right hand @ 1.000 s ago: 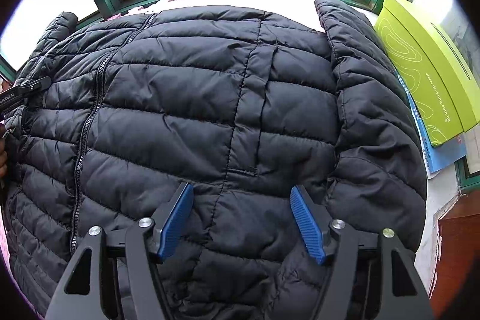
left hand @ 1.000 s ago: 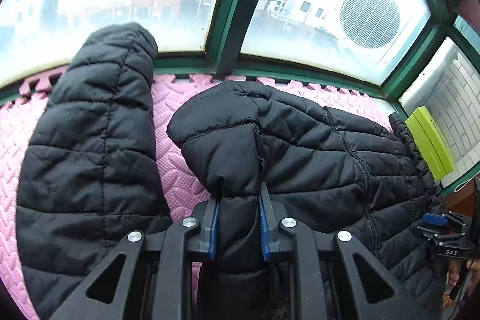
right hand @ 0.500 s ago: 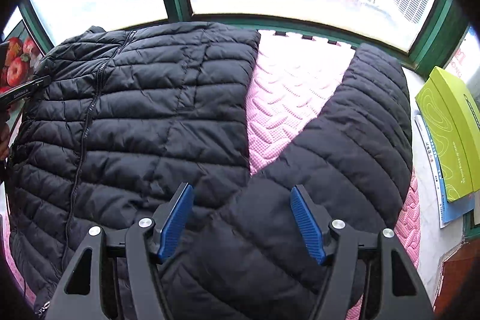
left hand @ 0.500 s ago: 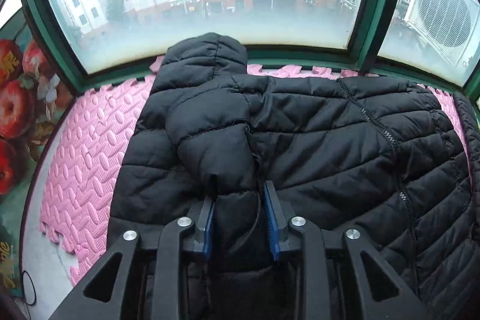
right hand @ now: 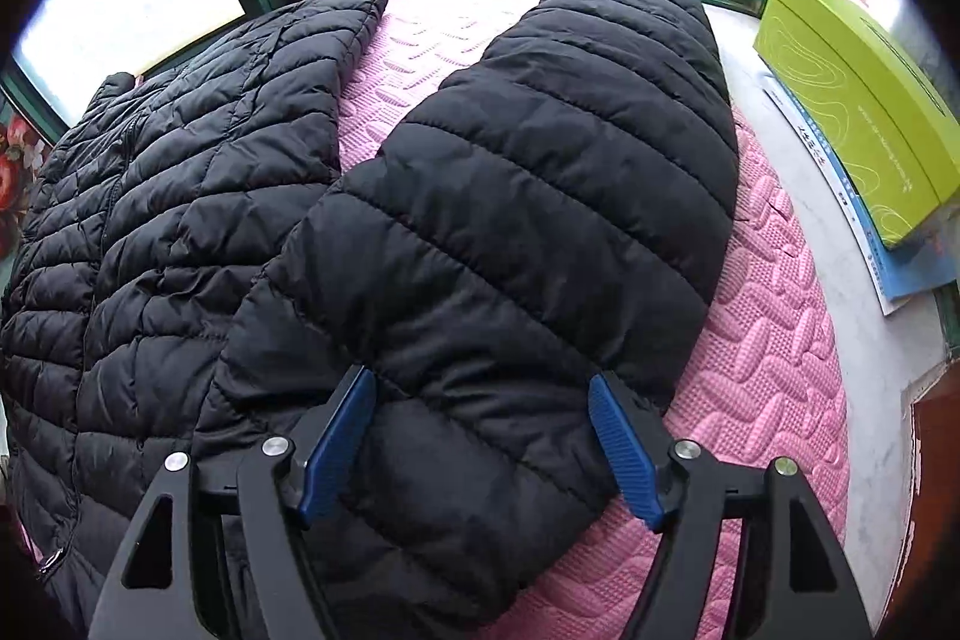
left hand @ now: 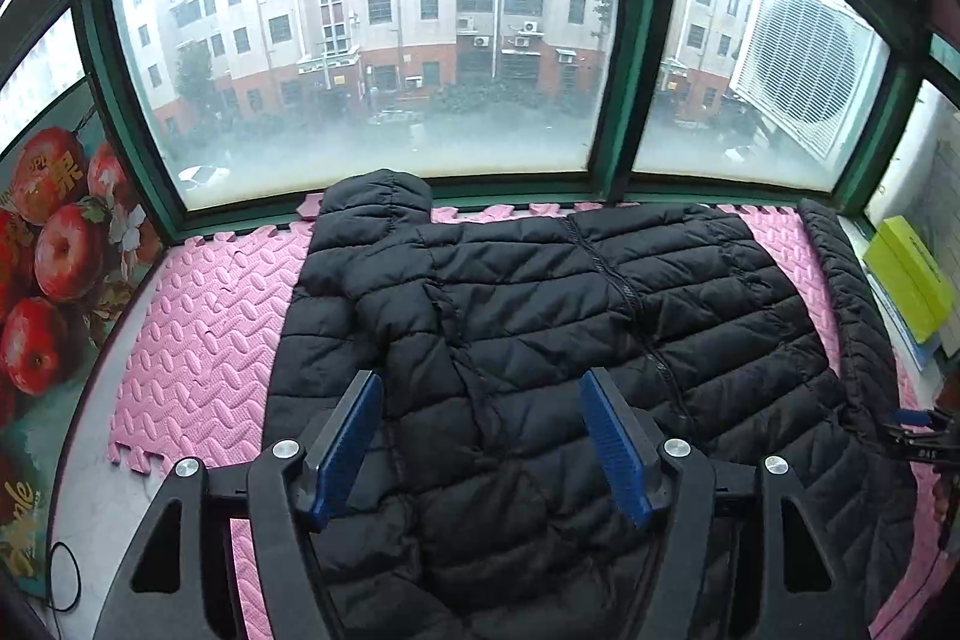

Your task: Fold large clothes

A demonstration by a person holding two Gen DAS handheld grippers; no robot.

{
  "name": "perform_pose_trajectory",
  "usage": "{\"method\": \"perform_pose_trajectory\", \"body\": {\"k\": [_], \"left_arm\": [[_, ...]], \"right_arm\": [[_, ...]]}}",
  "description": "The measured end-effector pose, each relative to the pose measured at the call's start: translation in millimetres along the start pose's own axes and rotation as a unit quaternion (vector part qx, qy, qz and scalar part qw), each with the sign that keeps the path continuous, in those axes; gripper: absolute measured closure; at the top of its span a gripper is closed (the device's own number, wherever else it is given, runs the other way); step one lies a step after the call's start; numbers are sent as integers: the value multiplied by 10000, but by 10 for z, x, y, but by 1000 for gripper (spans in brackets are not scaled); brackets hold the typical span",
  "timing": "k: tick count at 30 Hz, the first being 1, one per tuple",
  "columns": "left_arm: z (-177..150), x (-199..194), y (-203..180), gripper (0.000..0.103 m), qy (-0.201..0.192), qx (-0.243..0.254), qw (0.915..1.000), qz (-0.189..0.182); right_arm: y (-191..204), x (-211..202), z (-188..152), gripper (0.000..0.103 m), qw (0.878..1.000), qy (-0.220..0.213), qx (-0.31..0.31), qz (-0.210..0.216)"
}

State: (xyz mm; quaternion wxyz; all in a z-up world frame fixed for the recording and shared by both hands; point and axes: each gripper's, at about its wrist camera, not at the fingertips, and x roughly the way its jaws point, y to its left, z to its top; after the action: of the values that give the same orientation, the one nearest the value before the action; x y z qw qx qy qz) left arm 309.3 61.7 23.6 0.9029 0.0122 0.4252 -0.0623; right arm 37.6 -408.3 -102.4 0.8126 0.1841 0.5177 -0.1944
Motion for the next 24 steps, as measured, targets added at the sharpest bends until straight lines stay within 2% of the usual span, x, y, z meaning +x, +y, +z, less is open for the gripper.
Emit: {"method": "perform_pose_trajectory", "body": {"k": [2, 4, 6, 9, 10, 14, 18, 19, 21, 24], "left_arm": [[-159, -79, -266, 30, 51, 151, 9990, -407], [-335, -63, -595, 31, 258, 357, 9952, -878], [-506, -29, -913, 32, 464, 482, 9890, -1321], [-764, 9, -1373, 34, 714, 755, 9744, -1994], [-868, 15, -1518, 37, 764, 837, 9694, -2175], [-1200, 6, -1854, 45, 1039, 1038, 9466, -2870], [-1541, -11, -2051, 50, 1327, 1401, 9250, -3272], [-1637, -7, -2083, 56, 1417, 1489, 9187, -3372], [-1830, -4, -2152, 58, 1612, 1569, 9077, -3542], [-2053, -36, -2222, 58, 1568, 1867, 9061, -3458]], "right_arm": [[-103, -33, -66, 24, 9999, 65, 77, -43], [-217, -84, -49, 24, 9997, 69, 169, 153], [-352, -180, 37, 24, 9991, -121, 332, 226], [-540, -271, 249, 24, 9973, -397, 485, 378], [-610, -267, 333, 24, 9965, -476, 555, 409], [-870, -90, 630, 22, 9943, -546, 752, 524], [-1116, 83, 755, 22, 9909, -601, 1059, 568], [-1178, 133, 773, 22, 9891, -587, 1153, 704], [-1293, 240, 801, 22, 9841, -547, 1395, 959], [-1385, 364, 818, 22, 9768, -586, 1644, 1245]]}}
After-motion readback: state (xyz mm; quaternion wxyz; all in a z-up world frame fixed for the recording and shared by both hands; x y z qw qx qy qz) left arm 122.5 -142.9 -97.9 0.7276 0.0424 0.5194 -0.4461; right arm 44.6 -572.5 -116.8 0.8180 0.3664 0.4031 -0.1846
